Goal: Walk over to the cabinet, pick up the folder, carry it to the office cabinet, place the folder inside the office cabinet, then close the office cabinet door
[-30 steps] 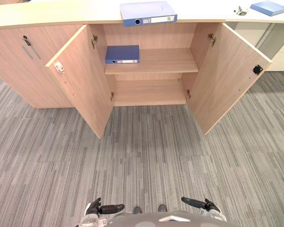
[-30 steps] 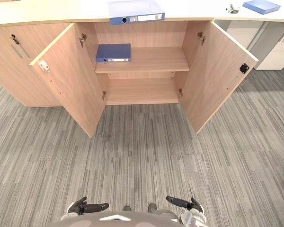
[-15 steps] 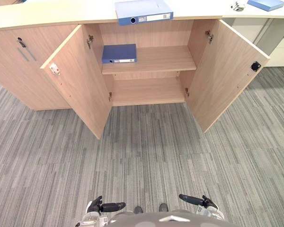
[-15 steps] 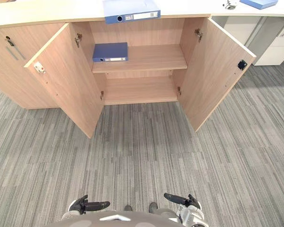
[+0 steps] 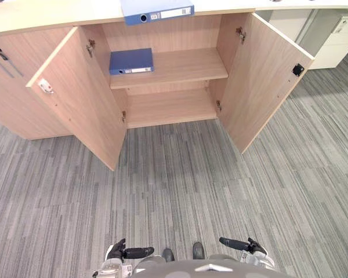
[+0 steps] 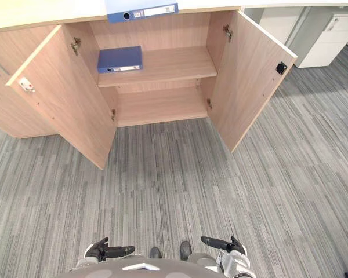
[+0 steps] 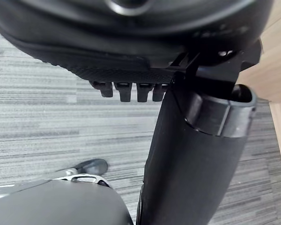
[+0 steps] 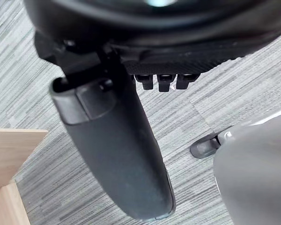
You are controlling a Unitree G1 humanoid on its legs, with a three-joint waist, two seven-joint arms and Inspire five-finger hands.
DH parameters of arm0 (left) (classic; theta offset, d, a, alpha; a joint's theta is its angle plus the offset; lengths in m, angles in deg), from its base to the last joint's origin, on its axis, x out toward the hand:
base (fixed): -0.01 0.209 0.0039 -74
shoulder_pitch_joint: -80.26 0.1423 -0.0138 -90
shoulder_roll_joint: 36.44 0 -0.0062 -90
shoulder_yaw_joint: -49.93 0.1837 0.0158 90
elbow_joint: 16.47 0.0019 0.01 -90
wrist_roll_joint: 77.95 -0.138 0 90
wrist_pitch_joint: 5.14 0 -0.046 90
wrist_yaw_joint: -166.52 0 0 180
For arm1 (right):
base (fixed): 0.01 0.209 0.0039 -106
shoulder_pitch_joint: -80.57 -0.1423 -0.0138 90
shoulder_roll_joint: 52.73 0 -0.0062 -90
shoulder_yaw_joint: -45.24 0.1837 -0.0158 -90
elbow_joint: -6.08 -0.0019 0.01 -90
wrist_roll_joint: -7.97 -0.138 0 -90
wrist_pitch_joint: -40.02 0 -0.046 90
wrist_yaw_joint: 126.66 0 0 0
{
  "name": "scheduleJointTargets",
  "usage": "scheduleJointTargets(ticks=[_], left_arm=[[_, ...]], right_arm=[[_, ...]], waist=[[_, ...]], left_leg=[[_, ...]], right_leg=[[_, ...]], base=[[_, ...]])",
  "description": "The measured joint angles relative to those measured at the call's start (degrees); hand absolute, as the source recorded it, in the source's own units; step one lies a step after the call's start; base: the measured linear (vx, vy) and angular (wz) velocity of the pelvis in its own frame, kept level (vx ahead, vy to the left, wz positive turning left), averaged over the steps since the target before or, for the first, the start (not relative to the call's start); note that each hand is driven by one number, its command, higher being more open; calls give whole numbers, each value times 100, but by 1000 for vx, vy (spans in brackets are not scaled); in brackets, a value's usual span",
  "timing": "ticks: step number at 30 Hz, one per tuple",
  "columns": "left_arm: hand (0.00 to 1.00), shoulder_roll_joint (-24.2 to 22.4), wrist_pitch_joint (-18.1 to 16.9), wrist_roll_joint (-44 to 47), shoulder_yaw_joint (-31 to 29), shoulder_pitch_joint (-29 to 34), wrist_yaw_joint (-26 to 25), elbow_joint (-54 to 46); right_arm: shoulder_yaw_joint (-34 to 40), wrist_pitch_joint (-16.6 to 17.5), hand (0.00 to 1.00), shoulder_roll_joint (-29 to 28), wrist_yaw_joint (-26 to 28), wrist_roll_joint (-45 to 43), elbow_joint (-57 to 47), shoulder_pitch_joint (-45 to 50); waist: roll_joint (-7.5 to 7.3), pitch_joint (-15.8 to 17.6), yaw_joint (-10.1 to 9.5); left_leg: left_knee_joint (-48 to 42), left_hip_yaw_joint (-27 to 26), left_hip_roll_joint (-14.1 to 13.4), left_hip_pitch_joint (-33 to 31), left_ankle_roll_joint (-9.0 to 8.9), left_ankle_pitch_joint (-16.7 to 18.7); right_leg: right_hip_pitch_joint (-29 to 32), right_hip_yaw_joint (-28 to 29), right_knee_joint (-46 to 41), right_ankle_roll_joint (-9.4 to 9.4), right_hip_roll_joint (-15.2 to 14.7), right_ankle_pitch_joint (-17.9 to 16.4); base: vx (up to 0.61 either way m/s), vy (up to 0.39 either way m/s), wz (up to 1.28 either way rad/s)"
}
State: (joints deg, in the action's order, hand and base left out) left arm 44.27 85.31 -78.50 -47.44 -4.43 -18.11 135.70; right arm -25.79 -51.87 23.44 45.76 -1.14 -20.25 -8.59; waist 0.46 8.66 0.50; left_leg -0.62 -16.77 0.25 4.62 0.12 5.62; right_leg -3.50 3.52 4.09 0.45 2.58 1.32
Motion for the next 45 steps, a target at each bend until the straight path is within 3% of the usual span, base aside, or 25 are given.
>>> scheduleJointTargets(ticks=[4,6,8,11,12,14,16,18,19,20,22,23,25,27,30,33,35,36,37,39,41,42,43,45], left_arm=[[100,-8,-44,6,-1,-90,-5,-8],[100,-5,-40,9,23,-181,-3,-11],[100,49,-39,9,32,-215,-3,-21],[100,63,-38,9,60,-280,-7,-20],[100,75,-29,9,82,-342,-19,-17],[100,75,-26,10,97,-329,-41,-11],[100,49,-29,13,145,-414,-53,-11],[100,-6,-36,14,149,-429,-44,-5],[100,-7,-41,14,145,-437,-34,-3],[100,-104,-71,12,139,-475,-33,-8],[100,-264,-124,23,61,-485,-3,-47],[100,-369,-123,23,-53,-484,-1,-60],[100,-440,-122,11,-302,-485,47,-201],[100,-546,-147,86,-589,-473,-8,-464],[100,-580,-171,130,-656,-500,-39,-613],[100,-666,-163,128,-729,-558,-48,-678],[100,-657,-164,123,-726,-569,-39,-678],[100,-660,-163,123,-724,-559,-40,-656],[100,-594,-160,120,-737,-583,-32,-580],[100,-548,-156,111,-734,-589,-20,-565],[100,-530,-135,111,-717,-587,-14,-522],[100,-517,-125,111,-675,-585,-11,-474],[100,-486,-111,115,-526,-573,-16,-423],[100,-478,-115,116,-454,-572,-11,-361]], right_arm=[[-7,-6,100,15,-10,1,-57,-18],[-4,-9,100,16,-12,-2,-164,-68],[1,-3,100,-20,-13,-1,-226,-77],[-3,2,100,-51,2,-6,-330,-138],[-9,41,100,-34,1,-15,-416,-157],[-70,87,100,-29,2,-17,-435,-198],[-209,100,100,32,6,-56,-471,-289],[-220,100,100,53,1,-58,-547,-274],[-212,108,100,58,4,-64,-541,-232],[-202,118,100,80,0,-52,-542,-258],[-127,115,100,61,4,-54,-540,-257],[-33,105,100,32,1,-59,-543,-241],[-3,79,100,-7,-22,-70,-597,-133],[-58,88,100,-42,-24,-126,-778,-7],[-225,97,100,-71,-22,-239,-910,-13],[-152,69,100,-163,-62,-241,-905,-4],[-92,81,100,-231,-115,-243,-904,5],[-101,76,100,-250,-135,-243,-881,14],[-102,69,100,-312,-137,-244,-875,38],[-87,68,100,-418,-125,-236,-889,129],[-104,68,100,-459,-114,-232,-915,137],[-117,73,100,-450,-97,-223,-959,130],[-142,85,100,-444,-46,-221,-1074,119],[-227,89,100,-438,-17,-217,-1137,95]], waist=[[44,53,-17],[78,179,-9],[-8,260,-7],[-30,365,6],[-49,486,5],[0,545,14],[74,594,134],[112,614,264],[53,576,299],[160,605,283],[158,606,284],[158,608,287],[142,618,308],[134,623,224],[145,607,102],[123,611,-47],[61,552,-44],[60,493,-59],[-46,364,-35],[-213,231,-64],[-248,218,-138],[-241,222,-154],[-208,235,-116],[-218,227,-42]], left_leg=[[-462,-116,-96,-318,61,317],[-760,-162,-133,-397,114,550],[-949,-192,-75,-361,122,717],[-895,-168,-29,-217,162,760],[-822,-139,-9,6,260,826],[-662,-85,-20,260,221,883],[-475,117,-179,427,139,915],[-315,371,-282,586,-60,950],[-236,506,-313,712,-169,969],[-226,529,-441,765,-332,915],[-473,530,-471,744,-622,716],[-922,531,-520,639,-694,672],[-2732,456,-818,50,-721,650],[-4656,-18,-1378,-750,-615,809],[-4897,-368,-1551,-1501,-455,1009],[-3716,-462,-1343,-1812,-469,1083],[-2595,-280,-1033,-1930,-444,783],[-2122,-156,-889,-1957,-192,97],[-2101,-176,-738,-1912,-104,55],[-2113,-385,-628,-1780,-12,305],[-2148,-627,-635,-1407,47,544],[-2077,-697,-627,-1175,65,659],[-2058,-766,-617,-865,74,853],[-2002,-779,-602,-607,81,973]], right_leg=[[245,124,-210,22,38,-112],[679,138,-1234,63,53,-710],[1073,-19,-2293,208,-43,-1213],[1571,-391,-3479,304,-158,-1333],[1781,-658,-4012,208,-275,-1600],[1999,-864,-4010,200,-365,-1754],[2321,-984,-3233,195,-302,-1616],[2359,-957,-2504,181,-261,-855],[2306,-999,-2540,-118,-271,-479],[2323,-1108,-2806,-230,-231,-679],[2208,-1195,-2942,-363,-281,-951],[1996,-1265,-2857,-421,-312,-1022],[1373,-1343,-2487,-420,-331,-1128],[752,-1375,-2206,-462,-250,-1337],[423,-1204,-1914,-451,-217,-1418],[-37,-965,-1659,-367,-289,-1415],[-180,-864,-1543,-190,-418,-1503],[-279,-736,-1451,-32,-457,-1594],[-306,-622,-1434,100,-633,-1647],[-247,-562,-1613,178,-820,-1649],[36,-436,-2619,275,-914,-1667],[354,-440,-3538,422,-963,-1599],[1010,-429,-5014,525,-1072,-1599],[1503,-540,-5778,466,-1143,-1677]], base=[[34,-28,-17],[59,-25,-12],[78,2,-2],[112,65,4],[161,71,4],[194,42,14],[323,-51,53],[441,-151,71],[490,-197,54],[410,-173,44],[471,-210,31],[543,-258,49],[449,-213,52],[392,-178,18],[268,-33,-31],[279,80,-46],[260,135,-44],[348,181,-46],[447,225,-40],[445,222,-38],[396,218,-61],[349,224,-56],[350,209,-40],[397,120,-9]])
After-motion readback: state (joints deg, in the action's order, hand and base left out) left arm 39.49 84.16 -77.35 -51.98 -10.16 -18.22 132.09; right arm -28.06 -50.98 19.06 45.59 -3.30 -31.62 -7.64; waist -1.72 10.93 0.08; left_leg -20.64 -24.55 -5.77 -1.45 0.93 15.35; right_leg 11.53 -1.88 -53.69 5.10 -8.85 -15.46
